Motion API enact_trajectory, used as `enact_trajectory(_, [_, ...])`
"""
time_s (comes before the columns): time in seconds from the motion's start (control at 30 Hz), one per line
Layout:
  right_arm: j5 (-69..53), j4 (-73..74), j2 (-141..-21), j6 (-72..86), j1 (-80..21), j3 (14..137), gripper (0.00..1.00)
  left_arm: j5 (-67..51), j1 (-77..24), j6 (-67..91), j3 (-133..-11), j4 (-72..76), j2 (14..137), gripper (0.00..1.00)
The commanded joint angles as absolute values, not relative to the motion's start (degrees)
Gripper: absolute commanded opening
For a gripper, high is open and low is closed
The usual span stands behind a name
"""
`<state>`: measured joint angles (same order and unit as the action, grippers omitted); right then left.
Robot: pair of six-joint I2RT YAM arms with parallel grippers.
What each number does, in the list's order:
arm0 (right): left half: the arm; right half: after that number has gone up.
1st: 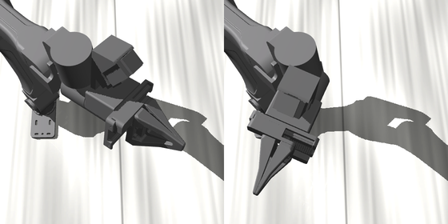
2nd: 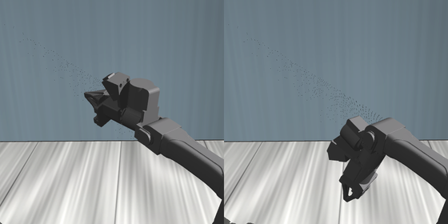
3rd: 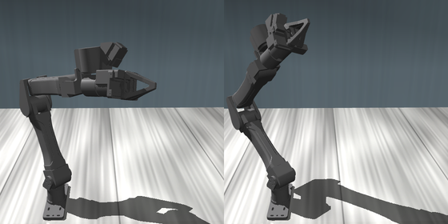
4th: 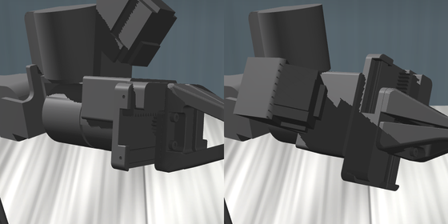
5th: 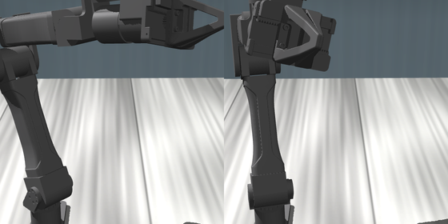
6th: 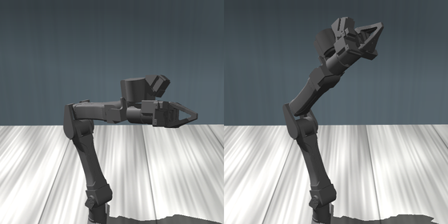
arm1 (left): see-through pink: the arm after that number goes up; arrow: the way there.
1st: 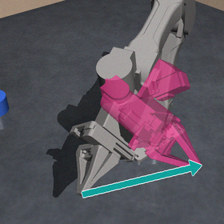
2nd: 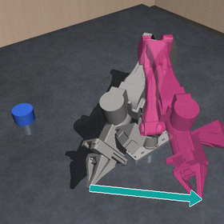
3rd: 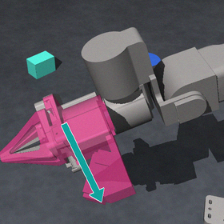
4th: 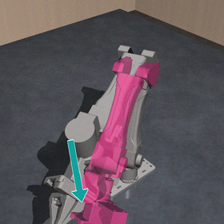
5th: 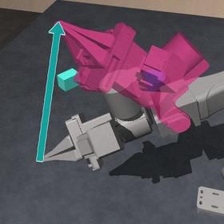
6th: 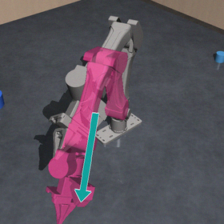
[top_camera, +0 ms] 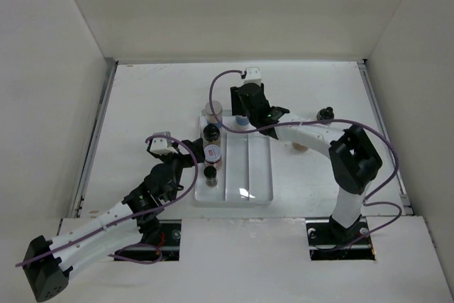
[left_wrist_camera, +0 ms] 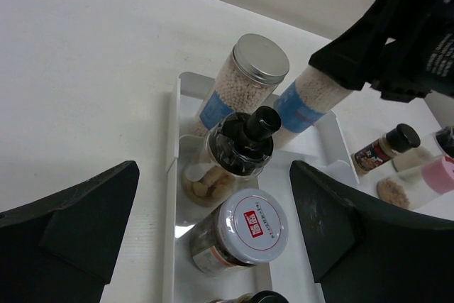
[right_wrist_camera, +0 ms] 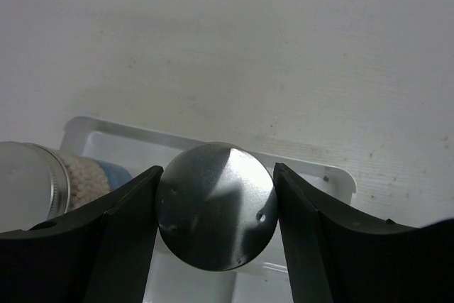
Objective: Organize the condiment bottles
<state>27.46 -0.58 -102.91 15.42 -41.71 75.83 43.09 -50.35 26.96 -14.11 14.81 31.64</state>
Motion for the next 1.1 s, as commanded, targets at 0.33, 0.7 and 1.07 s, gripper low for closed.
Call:
enact_trajectory(0.33, [32.1, -7.9, -104.1, 15.2, -44.6, 78.6, 0.75, 42.6, -50.8, 26.5, -13.8, 19.0, 33.0, 0.89])
enact_trajectory(0.7, [34.6, -7.7, -83.4, 15.4, -39.4, 61.2, 0.94, 42.7, -51.7, 26.5, -14.0, 19.0, 32.3, 0.89])
enact_trajectory(1.07, [39.6, -2.9, -72.4, 17.8, -17.4, 46.4, 0.95, 42.7, -53.5, 26.5, -14.8, 18.2, 32.9, 0.89])
